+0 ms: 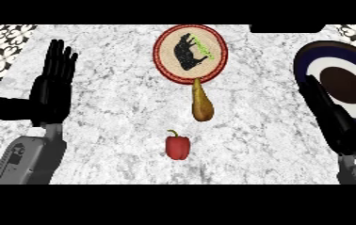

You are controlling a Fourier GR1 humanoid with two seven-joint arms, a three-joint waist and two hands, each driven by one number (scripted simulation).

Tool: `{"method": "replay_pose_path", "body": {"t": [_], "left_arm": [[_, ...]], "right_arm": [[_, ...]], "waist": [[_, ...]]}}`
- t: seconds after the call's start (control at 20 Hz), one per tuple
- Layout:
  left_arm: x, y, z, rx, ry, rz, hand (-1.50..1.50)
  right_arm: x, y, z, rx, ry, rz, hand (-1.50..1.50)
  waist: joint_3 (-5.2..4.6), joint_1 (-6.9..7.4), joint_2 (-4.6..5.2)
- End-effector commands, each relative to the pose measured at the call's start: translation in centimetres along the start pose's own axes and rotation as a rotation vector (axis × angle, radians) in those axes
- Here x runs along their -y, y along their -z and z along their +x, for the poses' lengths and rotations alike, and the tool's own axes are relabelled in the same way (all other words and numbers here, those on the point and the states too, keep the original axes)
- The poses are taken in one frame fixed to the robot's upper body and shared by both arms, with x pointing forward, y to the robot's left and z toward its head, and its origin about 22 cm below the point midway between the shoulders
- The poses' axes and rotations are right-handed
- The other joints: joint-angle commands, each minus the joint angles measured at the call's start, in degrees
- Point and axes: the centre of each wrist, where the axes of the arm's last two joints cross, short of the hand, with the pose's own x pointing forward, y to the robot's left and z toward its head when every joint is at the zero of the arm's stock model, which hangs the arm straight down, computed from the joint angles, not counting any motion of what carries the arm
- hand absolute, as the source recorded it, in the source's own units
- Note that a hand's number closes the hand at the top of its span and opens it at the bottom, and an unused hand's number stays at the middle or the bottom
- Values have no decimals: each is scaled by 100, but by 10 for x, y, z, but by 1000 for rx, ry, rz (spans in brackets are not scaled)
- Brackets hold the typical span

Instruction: Pick the bell pepper from the placemat and place it in the plate

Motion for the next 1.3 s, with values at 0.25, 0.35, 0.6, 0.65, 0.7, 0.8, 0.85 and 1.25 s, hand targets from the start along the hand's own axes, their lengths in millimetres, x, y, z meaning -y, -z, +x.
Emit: {"method": "replay_pose_path", "body": {"t": [0.25,0.35,0.6,0.65,0.7,0.8,0.85,1.25], "left_arm": [[-13,-73,-85,-573,146,-64,0],[-9,-82,-87,-590,108,-76,0],[5,-94,-91,-616,83,-128,0],[-1,-95,-90,-618,92,-122,0],[4,-83,-79,-620,87,-114,0],[3,-84,-78,-631,110,-131,0],[-3,-82,-85,-612,100,-119,0],[12,-92,-83,-614,103,-121,0]], "right_arm": [[-57,44,147,564,-143,-22,150],[0,36,128,434,-543,-290,150],[-103,10,96,556,-292,-432,-150],[-115,-5,104,567,-279,-409,-150],[-124,-15,103,574,-263,-392,-150],[-122,-27,105,552,-355,-349,-150],[-138,-33,107,553,-359,-359,-150],[-125,-62,118,240,-777,-73,-150]], "waist": [[-151,-1,29],[-189,-233,-12],[-113,-107,34],[-116,-132,18],[-111,-128,19],[-110,-109,36],[-116,-114,41],[-145,-169,19]]}}
